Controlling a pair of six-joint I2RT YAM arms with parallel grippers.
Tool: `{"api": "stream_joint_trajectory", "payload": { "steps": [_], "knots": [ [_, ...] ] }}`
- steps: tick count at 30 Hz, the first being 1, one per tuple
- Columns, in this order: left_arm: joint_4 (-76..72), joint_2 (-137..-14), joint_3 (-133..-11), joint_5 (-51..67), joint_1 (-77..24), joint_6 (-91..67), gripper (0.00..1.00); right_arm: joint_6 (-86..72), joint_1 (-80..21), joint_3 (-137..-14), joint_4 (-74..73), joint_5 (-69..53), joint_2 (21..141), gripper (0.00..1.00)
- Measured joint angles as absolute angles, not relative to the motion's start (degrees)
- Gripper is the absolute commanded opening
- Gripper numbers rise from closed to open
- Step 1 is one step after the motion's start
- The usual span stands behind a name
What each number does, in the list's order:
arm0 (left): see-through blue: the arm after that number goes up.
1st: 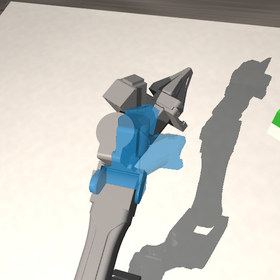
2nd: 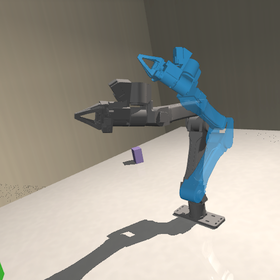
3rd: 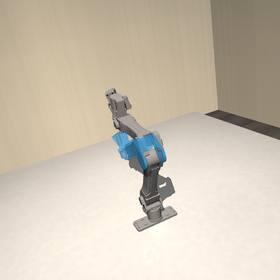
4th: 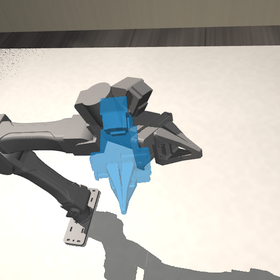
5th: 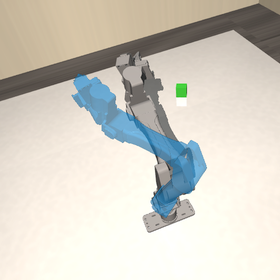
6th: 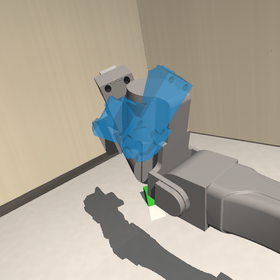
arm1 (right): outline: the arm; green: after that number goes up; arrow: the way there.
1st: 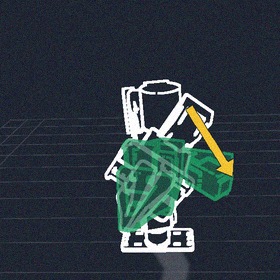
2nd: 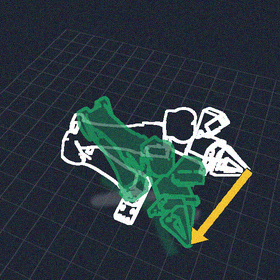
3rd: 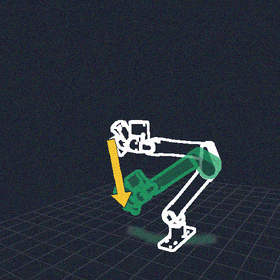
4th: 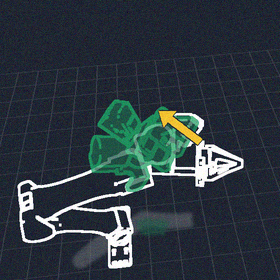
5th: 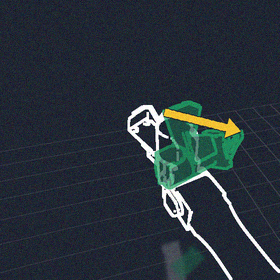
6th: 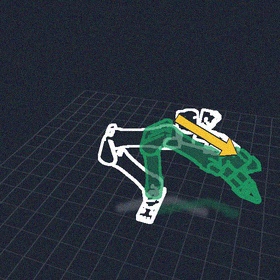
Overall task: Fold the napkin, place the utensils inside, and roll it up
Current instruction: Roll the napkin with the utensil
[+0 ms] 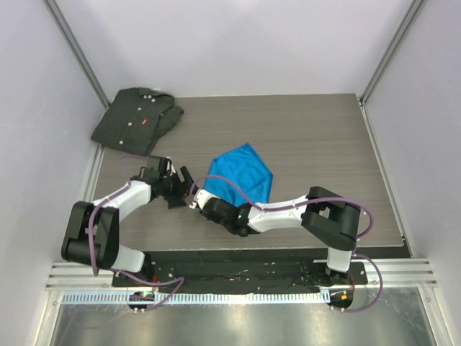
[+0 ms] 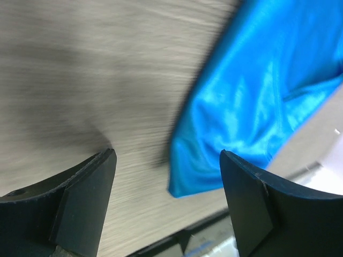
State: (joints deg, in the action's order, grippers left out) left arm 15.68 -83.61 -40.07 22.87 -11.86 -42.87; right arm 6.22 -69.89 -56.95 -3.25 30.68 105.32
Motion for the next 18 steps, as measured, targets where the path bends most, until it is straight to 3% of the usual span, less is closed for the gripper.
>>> {"api": "stream_joint_trajectory", "payload": {
  "steps": [7, 18],
  "knots": [
    [16.1, -72.69, -33.78, 14.37, -11.86, -42.74, 0.83, 2.48, -65.87, -62.41, -13.96, 16.12, 104.71, 0.01],
    [12.23, -57.98, -27.4, 9.69, -16.14, -40.03, 0.84, -3.09, -50.11, -71.5, -24.67, -16.51, 107.35, 0.01]
  ]
}}
